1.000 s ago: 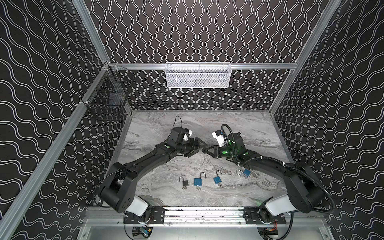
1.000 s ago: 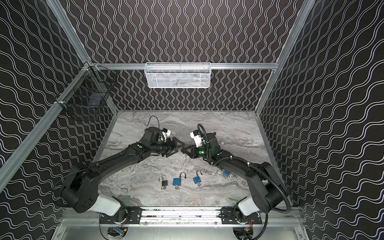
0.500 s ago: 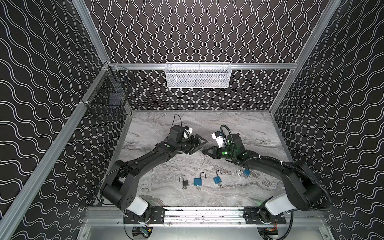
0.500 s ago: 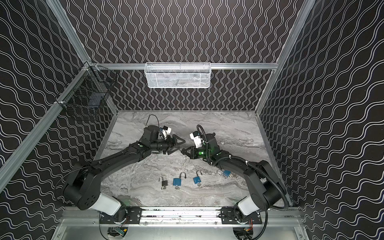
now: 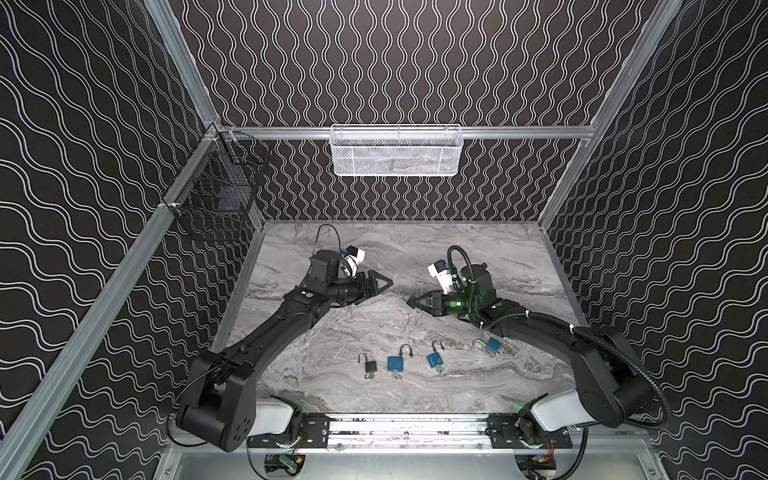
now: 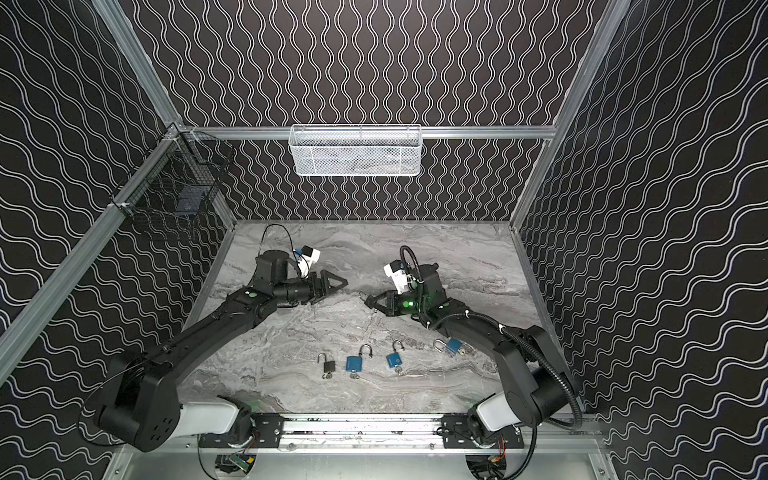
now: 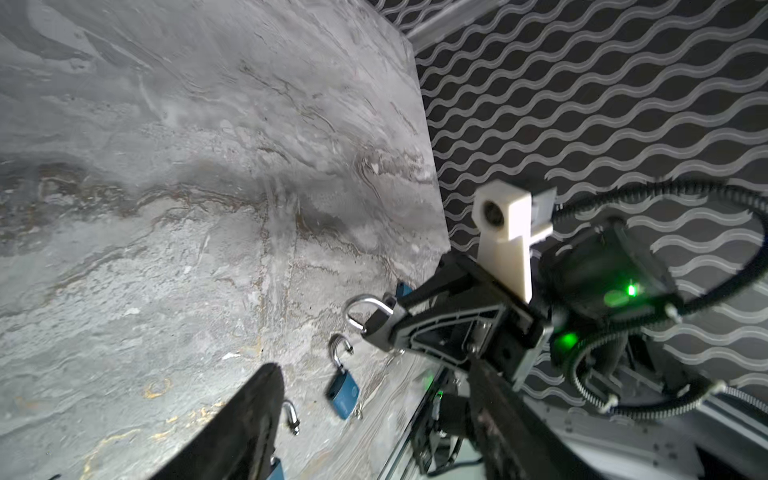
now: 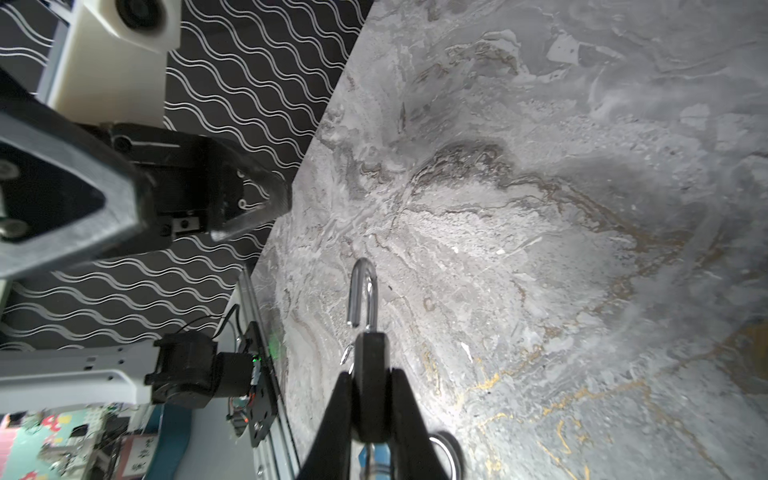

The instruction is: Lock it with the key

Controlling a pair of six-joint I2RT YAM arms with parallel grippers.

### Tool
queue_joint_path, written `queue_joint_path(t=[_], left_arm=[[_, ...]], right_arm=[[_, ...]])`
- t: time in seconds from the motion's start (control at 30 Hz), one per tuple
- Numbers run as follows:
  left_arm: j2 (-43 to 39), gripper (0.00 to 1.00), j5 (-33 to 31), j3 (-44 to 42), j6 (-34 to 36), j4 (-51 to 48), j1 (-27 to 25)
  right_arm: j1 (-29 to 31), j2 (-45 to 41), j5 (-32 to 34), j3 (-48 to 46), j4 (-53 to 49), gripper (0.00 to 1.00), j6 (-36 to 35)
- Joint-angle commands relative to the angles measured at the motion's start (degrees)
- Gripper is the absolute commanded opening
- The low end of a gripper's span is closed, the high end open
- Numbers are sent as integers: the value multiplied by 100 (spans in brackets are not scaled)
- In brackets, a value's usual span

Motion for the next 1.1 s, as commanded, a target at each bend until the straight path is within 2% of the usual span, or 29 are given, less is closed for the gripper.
queue_joint_path(t=[0.0, 0.13, 0.3, 0.47, 1.07], left_arm=[[24, 71, 401, -70, 725, 237, 18], [229, 62, 812, -209, 558, 938, 18], [383, 57, 1122, -358, 540, 1427, 10], [417, 47, 1124, -363, 780, 1264, -17], [746, 40, 1443, -586, 591, 2092, -78]], right_arm=[[-41, -8, -615, -1, 195, 0, 119], [-42, 65, -874, 36, 254, 0, 212], [-50, 73, -1064, 29, 462, 0, 427], [-48, 149, -1136, 87, 518, 0, 527], [-48, 215, -1153, 231, 412, 0, 537]])
